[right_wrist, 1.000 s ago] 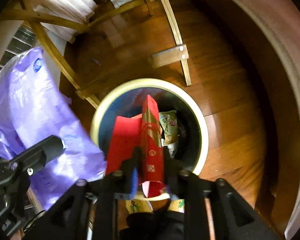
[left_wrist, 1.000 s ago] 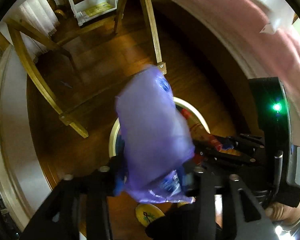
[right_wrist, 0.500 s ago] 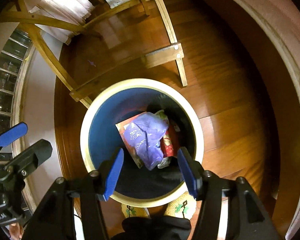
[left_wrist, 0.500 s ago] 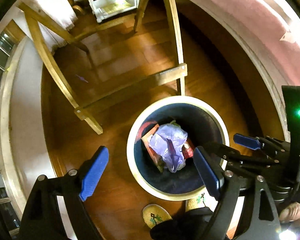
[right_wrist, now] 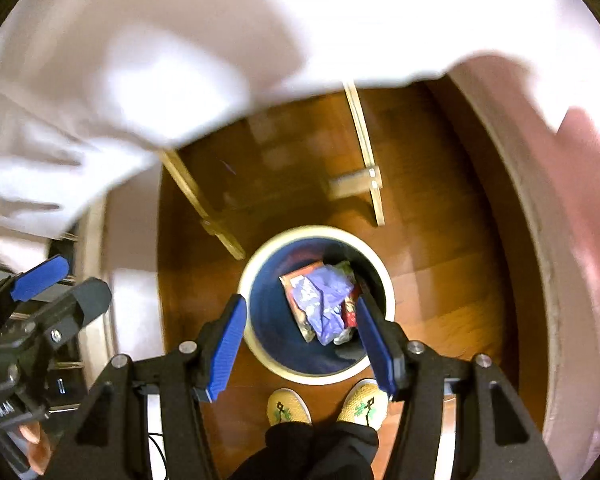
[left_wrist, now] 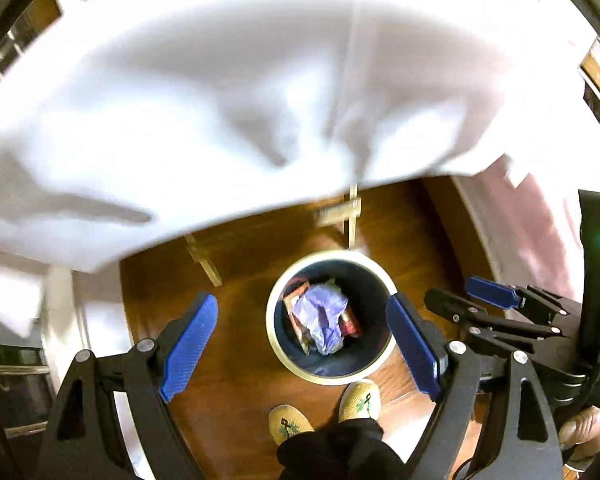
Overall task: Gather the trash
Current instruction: 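Raise both tools back over the table toward the remaining trash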
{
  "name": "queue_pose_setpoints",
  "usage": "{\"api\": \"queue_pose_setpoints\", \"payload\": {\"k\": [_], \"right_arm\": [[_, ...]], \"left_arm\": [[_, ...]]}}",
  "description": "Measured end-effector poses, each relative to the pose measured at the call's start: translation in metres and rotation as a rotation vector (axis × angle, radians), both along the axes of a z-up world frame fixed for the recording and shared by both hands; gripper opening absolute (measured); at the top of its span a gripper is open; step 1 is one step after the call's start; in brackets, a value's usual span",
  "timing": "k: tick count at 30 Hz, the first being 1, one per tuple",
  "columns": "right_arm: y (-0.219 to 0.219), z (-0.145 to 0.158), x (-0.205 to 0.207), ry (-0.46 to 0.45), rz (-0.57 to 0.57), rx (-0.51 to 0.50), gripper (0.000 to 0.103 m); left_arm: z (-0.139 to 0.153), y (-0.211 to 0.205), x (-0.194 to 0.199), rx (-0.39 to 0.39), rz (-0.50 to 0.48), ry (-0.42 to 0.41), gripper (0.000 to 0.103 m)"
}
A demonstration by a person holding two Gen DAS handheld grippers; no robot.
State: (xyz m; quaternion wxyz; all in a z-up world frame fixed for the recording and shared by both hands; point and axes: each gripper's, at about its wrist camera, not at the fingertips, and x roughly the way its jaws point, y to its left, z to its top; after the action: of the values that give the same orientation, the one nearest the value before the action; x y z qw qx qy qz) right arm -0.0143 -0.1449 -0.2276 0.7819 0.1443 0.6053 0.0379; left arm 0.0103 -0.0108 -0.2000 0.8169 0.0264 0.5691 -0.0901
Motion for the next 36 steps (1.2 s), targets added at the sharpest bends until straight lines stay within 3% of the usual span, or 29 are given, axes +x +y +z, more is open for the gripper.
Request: {"api": "queue_pose_setpoints", "payload": {"k": [10, 16, 19, 23, 27, 36], "right_arm": [[0.004, 0.139, 0.012, -0.161, 0.084, 0.059, 0.057], [0.017, 0.194, 0.029, -0.258, 0.168, 0.078, 0.057], [0.028, 0.214, 0.039, -0.296, 0.2, 0.078, 0.057], [0.044, 0.233, 0.06, -0.327, 0.223, 0.087, 0.057], [0.058, 0.243, 0.089, -0.334, 0.233, 0.088, 0.057], [0.086, 0.245, 0.181, -0.307, 0.175, 0.082, 0.057]], "left_arm": [[0.145, 0.026, 0.002, 0.004, 0.143, -0.145, 0.085], [0.191, 0.037, 0.005, -0.004, 0.215, -0.173, 0.085], [0.204, 0.049, 0.011, -0.011, 0.259, -0.18, 0.085], [0.213, 0.071, 0.025, -0.085, 0.315, -0.148, 0.085], [0.219, 0.088, 0.044, -0.101, 0.346, -0.18, 0.085], [0.213, 0.135, 0.132, -0.108, 0.37, -0.173, 0.085]]}}
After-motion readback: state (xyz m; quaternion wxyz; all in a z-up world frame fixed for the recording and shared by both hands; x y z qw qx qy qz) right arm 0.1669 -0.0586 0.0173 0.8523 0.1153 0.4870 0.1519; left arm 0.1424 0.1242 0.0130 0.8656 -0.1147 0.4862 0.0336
